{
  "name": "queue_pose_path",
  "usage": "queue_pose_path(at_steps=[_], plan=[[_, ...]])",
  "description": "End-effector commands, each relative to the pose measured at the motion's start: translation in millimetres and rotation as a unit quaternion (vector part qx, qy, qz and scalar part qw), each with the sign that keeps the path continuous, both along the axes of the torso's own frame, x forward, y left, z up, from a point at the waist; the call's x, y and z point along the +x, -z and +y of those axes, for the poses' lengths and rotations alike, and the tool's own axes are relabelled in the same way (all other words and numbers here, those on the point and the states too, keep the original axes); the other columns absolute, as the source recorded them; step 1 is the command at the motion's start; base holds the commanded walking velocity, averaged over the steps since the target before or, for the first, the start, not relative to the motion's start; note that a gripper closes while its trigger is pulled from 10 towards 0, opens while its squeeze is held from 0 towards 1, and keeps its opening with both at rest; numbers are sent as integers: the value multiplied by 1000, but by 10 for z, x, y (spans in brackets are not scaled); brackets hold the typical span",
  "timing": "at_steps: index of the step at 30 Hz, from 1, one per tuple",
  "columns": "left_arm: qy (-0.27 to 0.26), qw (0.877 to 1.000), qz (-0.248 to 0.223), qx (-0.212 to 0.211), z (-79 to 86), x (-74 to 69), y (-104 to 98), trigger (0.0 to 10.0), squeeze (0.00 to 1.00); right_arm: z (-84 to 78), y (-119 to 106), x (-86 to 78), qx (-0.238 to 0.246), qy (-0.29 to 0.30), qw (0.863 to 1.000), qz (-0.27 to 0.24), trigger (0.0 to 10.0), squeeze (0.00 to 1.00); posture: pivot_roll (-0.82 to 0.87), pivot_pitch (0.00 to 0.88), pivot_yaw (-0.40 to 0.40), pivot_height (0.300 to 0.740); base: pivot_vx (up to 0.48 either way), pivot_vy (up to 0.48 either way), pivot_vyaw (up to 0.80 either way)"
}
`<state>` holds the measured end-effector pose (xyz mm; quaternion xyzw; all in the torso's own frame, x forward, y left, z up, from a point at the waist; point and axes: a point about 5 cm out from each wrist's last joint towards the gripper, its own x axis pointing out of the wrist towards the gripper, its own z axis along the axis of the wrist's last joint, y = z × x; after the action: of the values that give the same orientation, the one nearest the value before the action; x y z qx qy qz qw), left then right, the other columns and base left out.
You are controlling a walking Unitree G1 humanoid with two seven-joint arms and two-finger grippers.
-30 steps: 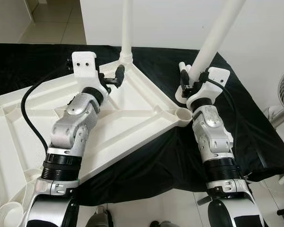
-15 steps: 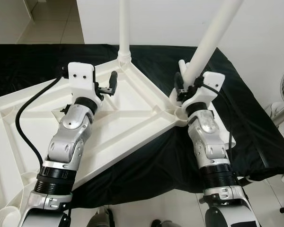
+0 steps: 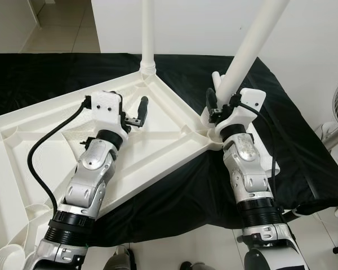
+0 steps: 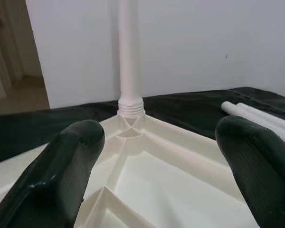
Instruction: Building children table
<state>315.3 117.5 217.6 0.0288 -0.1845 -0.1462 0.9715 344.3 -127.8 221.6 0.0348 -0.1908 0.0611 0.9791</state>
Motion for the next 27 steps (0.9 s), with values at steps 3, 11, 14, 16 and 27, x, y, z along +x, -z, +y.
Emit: queue_pose_path(at_steps=[3,11,14,16,27], plan=[[105,992,-12,62,-166,-115,37,10000,0,-102,31,-28,-12,9,1000,-5,10000,0,93,108,-25,740,0,0,0],[208,972,14,108,-429,-278,195,10000,0,-279,184,-20,-49,25,998,27,10000,0,94,103,-38,740,0,0,0],[219,969,17,113,-454,-298,225,10000,0,-299,228,-23,-52,27,998,34,10000,0,94,103,-38,740,0,0,0],[238,962,27,133,-488,-335,277,10000,0,-296,265,-21,-54,26,997,41,10000,0,97,106,-36,740,0,0,0],[253,953,62,155,-586,-284,311,10000,0,-241,104,-68,-10,9,1000,-4,10000,0,101,123,-26,740,0,0,0]])
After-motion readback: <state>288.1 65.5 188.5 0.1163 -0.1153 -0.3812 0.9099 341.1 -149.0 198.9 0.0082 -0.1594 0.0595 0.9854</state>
